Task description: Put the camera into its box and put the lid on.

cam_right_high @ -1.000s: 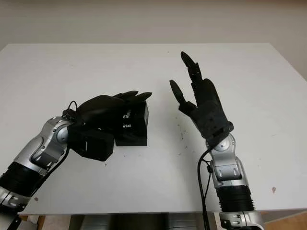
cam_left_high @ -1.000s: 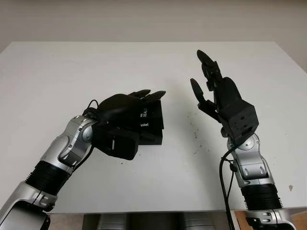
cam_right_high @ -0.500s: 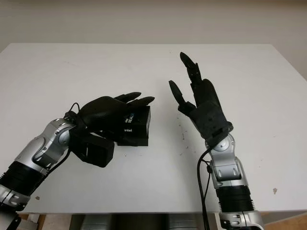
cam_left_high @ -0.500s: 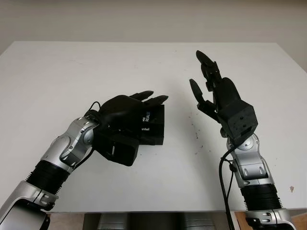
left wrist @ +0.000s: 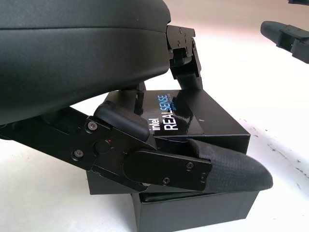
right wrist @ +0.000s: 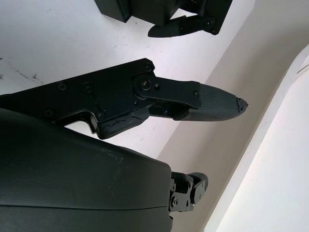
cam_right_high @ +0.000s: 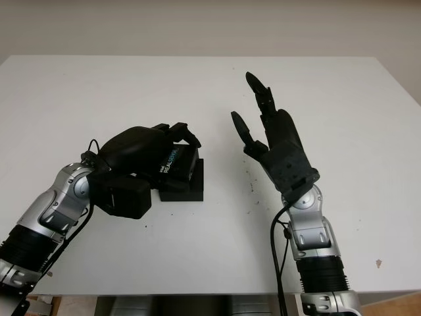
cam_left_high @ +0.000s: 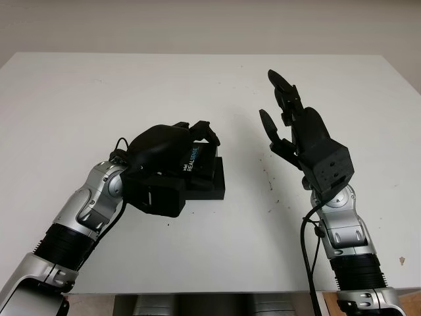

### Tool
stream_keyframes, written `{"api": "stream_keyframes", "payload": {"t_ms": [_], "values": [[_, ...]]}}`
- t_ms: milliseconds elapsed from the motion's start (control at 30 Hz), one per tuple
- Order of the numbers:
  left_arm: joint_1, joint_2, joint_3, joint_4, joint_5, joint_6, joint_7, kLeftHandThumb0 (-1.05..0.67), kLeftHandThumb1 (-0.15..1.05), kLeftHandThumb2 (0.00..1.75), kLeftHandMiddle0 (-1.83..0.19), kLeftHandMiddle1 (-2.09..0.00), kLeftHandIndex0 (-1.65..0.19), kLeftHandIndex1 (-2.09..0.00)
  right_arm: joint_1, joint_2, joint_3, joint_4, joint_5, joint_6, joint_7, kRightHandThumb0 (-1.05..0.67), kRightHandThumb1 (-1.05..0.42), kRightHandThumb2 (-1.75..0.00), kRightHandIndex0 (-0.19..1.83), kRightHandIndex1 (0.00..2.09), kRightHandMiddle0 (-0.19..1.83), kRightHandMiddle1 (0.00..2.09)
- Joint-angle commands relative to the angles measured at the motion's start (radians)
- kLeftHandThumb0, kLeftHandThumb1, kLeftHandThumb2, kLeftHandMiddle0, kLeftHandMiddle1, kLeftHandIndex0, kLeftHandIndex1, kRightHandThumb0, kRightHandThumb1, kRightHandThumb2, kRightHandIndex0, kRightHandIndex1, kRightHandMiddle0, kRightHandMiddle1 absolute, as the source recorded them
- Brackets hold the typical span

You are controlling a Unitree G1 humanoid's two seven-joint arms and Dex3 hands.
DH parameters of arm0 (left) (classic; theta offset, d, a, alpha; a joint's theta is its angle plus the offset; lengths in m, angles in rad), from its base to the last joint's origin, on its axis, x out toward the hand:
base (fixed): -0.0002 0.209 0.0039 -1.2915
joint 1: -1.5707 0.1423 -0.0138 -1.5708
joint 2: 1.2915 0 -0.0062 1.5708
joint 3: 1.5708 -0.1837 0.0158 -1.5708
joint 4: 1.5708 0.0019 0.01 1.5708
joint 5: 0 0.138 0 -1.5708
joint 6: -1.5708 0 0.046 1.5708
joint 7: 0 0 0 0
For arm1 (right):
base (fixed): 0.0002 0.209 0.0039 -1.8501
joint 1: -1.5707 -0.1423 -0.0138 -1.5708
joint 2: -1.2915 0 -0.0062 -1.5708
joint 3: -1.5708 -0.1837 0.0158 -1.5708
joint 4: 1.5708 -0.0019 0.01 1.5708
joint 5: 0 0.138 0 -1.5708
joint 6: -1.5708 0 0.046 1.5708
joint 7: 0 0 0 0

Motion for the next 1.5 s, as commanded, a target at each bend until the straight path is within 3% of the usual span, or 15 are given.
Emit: {"api": "stream_keyframes", "payload": {"t_ms": [0,467,700,1000,1467], "values": [[0.011,0.007,-0.006,-0.009,0.009,-0.004,0.006,-0.49,1.05,0.49,-0.63,-2.09,-0.29,-2.09,0.004,-0.002,-0.005,-0.017,0.002,-0.001,-0.001,-0.73,-1.05,-0.55,0.0,0.05,-0.11,0.35],[0.037,-0.018,-0.007,-0.057,0.057,0.07,0.045,-0.46,1.05,0.44,-0.43,-2.09,-0.14,-2.09,0.002,0.008,0.008,-0.02,-0.019,0.027,-0.019,-0.74,-1.05,-0.55,0.02,0.05,-0.09,0.32],[0.08,-0.083,-0.02,-0.118,0.138,0.17,0.123,-0.45,1.05,0.41,-0.53,-2.09,-0.16,-2.09,0.002,0.011,0.006,-0.018,-0.011,0.031,-0.019,-0.74,-1.05,-0.54,0.01,0.05,-0.08,0.3],[0.16,-0.177,-0.027,-0.187,0.143,0.256,0.169,-0.4,1.05,0.4,-0.64,-2.09,-0.12,-2.09,-0.001,0.011,0.009,-0.009,-0.014,0.019,-0.023,-0.73,-1.05,-0.55,0.01,0.05,-0.06,0.26],[0.21,-0.207,-0.046,-0.247,0.181,0.338,0.176,-0.36,1.05,0.34,-0.82,-2.09,-0.18,-2.09,-0.003,0.019,0.009,-0.018,-0.016,0.039,-0.028,-0.75,-1.05,-0.55,0.02,0.06,-0.05,0.24]]}}
